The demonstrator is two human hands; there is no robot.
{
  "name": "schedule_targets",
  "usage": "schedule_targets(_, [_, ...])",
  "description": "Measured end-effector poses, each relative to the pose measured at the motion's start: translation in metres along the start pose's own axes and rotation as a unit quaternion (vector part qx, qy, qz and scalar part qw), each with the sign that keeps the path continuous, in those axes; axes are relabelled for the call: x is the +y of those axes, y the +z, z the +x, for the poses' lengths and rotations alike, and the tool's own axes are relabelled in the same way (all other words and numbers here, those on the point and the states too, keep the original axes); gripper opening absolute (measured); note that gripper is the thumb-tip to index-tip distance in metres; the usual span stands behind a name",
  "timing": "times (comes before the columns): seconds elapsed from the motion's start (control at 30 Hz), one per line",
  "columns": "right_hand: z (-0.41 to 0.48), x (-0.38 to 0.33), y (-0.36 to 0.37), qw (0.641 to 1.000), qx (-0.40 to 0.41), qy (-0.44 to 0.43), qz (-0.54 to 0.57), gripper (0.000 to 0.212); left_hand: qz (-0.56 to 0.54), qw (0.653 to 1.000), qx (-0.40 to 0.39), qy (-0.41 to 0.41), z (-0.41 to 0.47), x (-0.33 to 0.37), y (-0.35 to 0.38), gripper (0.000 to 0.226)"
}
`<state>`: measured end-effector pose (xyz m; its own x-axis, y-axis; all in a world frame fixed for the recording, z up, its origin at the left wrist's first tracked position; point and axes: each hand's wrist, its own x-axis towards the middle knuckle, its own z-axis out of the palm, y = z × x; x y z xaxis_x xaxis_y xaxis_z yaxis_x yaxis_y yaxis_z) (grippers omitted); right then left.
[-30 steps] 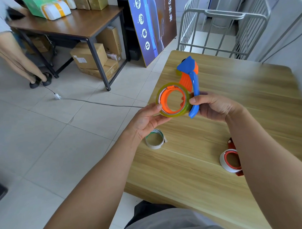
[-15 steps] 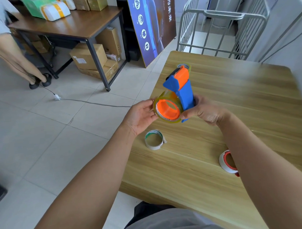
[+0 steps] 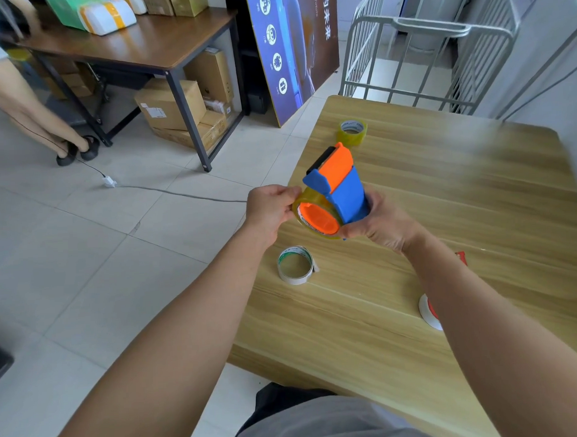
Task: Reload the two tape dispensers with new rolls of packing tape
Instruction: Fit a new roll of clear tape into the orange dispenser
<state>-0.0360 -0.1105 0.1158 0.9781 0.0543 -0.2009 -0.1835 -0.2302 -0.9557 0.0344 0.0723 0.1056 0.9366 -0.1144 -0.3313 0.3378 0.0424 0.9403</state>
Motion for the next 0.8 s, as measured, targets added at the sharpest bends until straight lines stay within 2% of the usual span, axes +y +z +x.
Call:
schedule_targets(0.1, [-0.002,0.004,0.003,1.0,-0.006,0.006,-0.002,0.057,0.14,0.989,0.029,0.048,0.002,0.001,0.002,0.011])
schedule_targets(0.17, [-0.002,0.005,0.004,1.0,-0.012,0.007,-0.001,0.057,0.182,0.981,0.041,0.058,0.004,0.003,0.002,0.017])
schedule_targets(0.5, [-0.009,0.009,0.011,0.999,-0.027,0.009,0.035,0.06,0.179,0.984,0.017,0.006,0.005,0.014,0.0,0.018])
schedule_targets(0.63, [-0.01,0.004,0.013,0.997,-0.069,0.0,0.04,0.057,0.227,0.973,0.022,0.042,0.002,0.02,0.002,0.02])
schedule_targets(0.73, [-0.01,0.002,0.013,0.992,-0.089,0.003,0.09,0.051,0.232,0.97,-0.022,0.068,-0.002,0.028,0.006,0.019])
schedule_targets(0.8, [-0.011,0.003,0.014,0.993,-0.086,0.004,0.08,0.051,0.232,0.969,-0.044,0.08,-0.004,0.034,0.008,0.013])
